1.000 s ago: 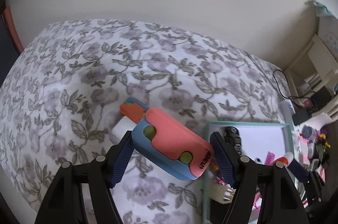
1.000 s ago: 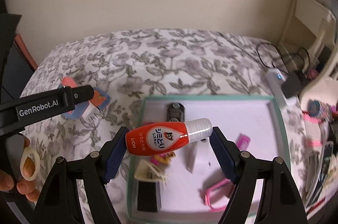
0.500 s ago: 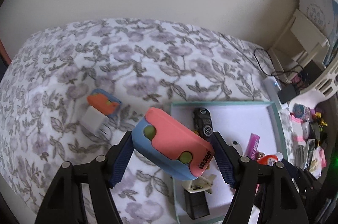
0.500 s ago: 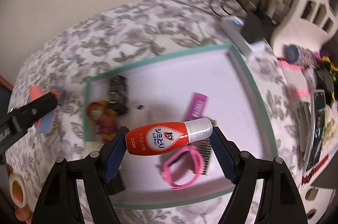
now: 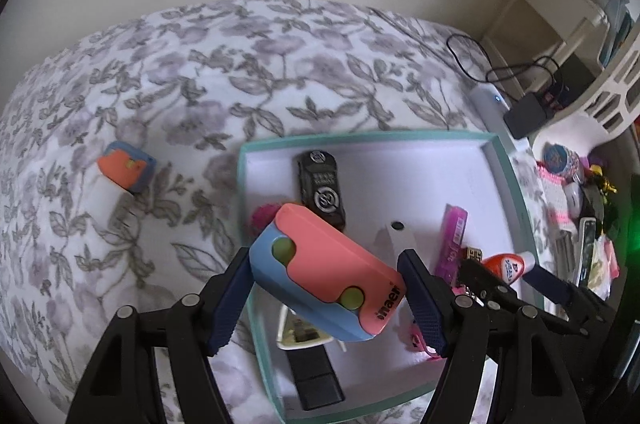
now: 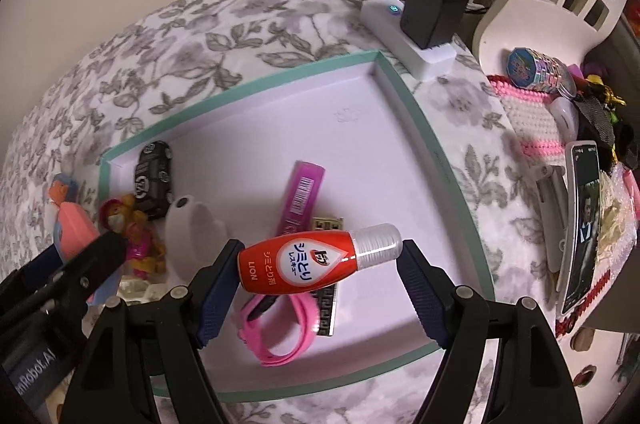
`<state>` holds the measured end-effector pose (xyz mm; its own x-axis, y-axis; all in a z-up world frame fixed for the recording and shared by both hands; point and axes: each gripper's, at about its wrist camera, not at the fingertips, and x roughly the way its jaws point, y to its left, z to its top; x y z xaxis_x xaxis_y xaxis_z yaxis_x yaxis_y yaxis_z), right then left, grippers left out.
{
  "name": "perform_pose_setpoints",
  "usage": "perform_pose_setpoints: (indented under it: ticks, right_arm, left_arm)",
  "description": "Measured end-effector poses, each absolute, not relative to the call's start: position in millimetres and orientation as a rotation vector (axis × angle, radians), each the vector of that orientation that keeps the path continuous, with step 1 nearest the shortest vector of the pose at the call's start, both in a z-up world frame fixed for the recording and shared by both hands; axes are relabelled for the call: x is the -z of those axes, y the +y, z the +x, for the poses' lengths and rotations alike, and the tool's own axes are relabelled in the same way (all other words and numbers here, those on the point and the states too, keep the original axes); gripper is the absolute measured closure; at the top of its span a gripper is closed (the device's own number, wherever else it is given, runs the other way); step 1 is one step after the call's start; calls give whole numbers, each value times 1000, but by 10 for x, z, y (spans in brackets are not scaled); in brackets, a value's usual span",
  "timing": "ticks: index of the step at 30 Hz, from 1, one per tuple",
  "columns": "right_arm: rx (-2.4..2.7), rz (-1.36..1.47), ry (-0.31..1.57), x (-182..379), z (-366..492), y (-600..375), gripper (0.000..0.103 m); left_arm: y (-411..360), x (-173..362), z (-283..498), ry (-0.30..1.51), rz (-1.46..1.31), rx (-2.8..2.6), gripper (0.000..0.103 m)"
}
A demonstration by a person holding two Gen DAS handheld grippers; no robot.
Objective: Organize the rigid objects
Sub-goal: 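Carry the glue bottle into the tray with the right tool while the left tool carries the block there, then open both tools, releasing the bottle and block, and withdraw toward the white plug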
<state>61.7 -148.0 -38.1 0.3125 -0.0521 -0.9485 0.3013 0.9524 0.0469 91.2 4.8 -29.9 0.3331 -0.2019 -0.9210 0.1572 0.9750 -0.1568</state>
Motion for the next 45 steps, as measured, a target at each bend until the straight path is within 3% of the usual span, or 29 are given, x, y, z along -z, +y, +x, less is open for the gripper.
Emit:
perform_pose_setpoints:
  ticks: [45]
  right_arm:
    - [223,247,1270,533,677,-1528,23]
  left_arm:
    - [208,385,997,1233,-47,140,25]
